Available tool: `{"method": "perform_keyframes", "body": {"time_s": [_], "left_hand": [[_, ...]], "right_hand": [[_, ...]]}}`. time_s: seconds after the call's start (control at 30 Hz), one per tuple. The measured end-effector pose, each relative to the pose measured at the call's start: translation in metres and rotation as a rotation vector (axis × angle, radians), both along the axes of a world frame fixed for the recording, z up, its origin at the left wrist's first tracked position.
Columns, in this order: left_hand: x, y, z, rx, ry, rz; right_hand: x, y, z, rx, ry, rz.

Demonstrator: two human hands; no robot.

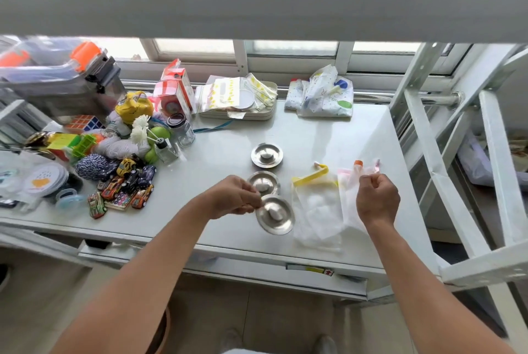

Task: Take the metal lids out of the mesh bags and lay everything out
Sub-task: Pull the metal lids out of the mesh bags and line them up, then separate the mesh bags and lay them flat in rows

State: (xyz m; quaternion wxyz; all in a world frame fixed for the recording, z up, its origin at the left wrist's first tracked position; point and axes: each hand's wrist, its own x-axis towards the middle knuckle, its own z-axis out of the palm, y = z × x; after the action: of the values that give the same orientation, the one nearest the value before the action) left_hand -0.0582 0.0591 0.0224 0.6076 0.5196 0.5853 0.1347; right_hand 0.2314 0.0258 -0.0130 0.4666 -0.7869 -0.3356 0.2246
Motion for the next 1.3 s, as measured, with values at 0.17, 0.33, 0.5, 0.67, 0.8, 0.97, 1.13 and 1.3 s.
{"method": "perform_keyframes", "body": {"time_s": [0.17, 0.33, 0.5, 0.67, 0.8, 0.97, 1.13, 1.3], "left_hand": [[-0.029, -0.007, -0.016, -0.001, 0.107, -0.027], [-0.022, -0.008, -0.022, 0.121, 0.285, 0.025], [0.01, -0.022, -0.009, 0.373, 0.539, -0.011], [0.089, -0.049, -0.004, 0.412, 0.677, -0.221], [0.131, -0.053, -0.011, 0.428, 0.794, -0.394], [0.162, -0.051, -0.015, 0.432, 0.863, -0.36], [0.179, -0.039, -0.018, 0.362, 0.781, -0.165], [0.177, -0.024, -0.023, 0.346, 0.671, -0.048]], "right_hand": [[-0.008, -0.003, -0.004, -0.025, -0.068, 0.086], [-0.005, -0.007, -0.013, -0.148, -0.278, 0.187], [-0.002, -0.013, -0.013, -0.408, -0.422, 0.243], [-0.001, -0.015, -0.014, -0.43, -0.49, 0.226], [0.01, -0.013, -0.003, -0.396, -0.41, 0.257], [0.039, -0.018, 0.009, -0.405, -0.298, 0.236], [0.052, -0.021, 0.01, -0.384, -0.184, 0.223], [0.054, -0.022, 0.012, -0.375, -0.299, 0.241]]}}
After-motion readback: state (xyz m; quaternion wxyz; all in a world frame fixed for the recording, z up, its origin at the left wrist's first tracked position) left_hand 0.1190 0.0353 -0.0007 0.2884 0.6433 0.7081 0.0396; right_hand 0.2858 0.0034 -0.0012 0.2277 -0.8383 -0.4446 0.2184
